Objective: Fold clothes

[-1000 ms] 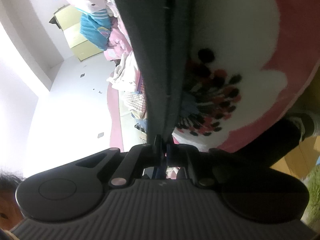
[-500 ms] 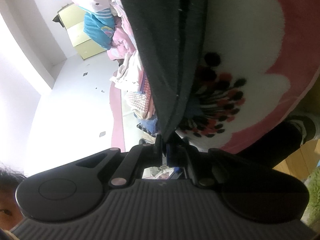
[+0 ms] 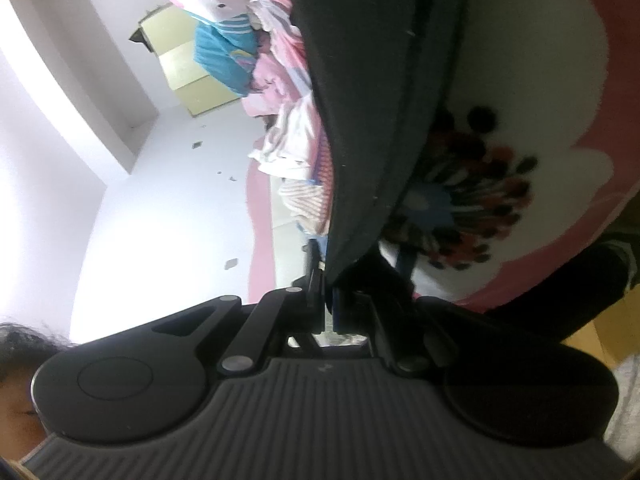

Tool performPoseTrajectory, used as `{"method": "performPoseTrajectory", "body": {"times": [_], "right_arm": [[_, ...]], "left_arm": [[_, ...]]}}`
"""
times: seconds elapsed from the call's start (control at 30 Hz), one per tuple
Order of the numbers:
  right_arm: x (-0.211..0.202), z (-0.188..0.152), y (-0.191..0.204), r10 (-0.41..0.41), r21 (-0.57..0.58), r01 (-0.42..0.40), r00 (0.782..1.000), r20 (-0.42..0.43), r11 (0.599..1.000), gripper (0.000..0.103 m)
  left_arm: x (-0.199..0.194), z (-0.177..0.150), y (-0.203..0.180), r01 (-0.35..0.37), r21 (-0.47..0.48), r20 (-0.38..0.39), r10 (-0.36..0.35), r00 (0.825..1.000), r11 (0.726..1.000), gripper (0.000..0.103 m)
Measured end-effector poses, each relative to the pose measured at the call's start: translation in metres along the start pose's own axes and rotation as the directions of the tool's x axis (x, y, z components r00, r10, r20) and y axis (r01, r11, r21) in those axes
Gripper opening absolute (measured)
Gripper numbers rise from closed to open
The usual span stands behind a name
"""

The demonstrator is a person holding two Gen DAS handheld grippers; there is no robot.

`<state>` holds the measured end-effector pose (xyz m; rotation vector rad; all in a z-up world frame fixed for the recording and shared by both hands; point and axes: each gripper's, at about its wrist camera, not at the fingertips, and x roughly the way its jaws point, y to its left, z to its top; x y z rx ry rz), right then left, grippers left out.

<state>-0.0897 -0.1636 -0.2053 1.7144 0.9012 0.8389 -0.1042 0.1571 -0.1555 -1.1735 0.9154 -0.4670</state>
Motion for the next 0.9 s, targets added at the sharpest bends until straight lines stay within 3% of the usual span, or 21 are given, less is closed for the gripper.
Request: {"method": "performPoseTrajectory", "body": {"times": [0.2,0.43,0.73,0.9], "right_arm": [[0.009,0.0,-0.007,0.079,0.086,-0.081,0.997,0.023,0.993,0.001],[-0.003,0.016,0.001,0.084,0.124,-0.084,0.996,0.012,0.989,0.002],[-0.018,0.032,0.017,0.015,0.08,-0.017,0.999,0.029,0.997,0.002],[-0.005,0.03,0.014,-0.046,0.05,0.045,0.999,0.025,0.998,0.004]], "left_arm": [[0.006,0.0,0.006,0.047,-0.058,-0.005,-0.048,0.999,0.997,0.064],[0.01,-0.002,0.009,0.088,-0.092,0.0,-0.089,0.996,0.992,0.071],[-0.005,-0.004,0.007,0.084,-0.066,0.014,-0.083,0.996,0.994,0.057],[-0.019,-0.005,0.007,0.095,-0.066,0.024,-0.093,0.995,0.993,0.049]]}}
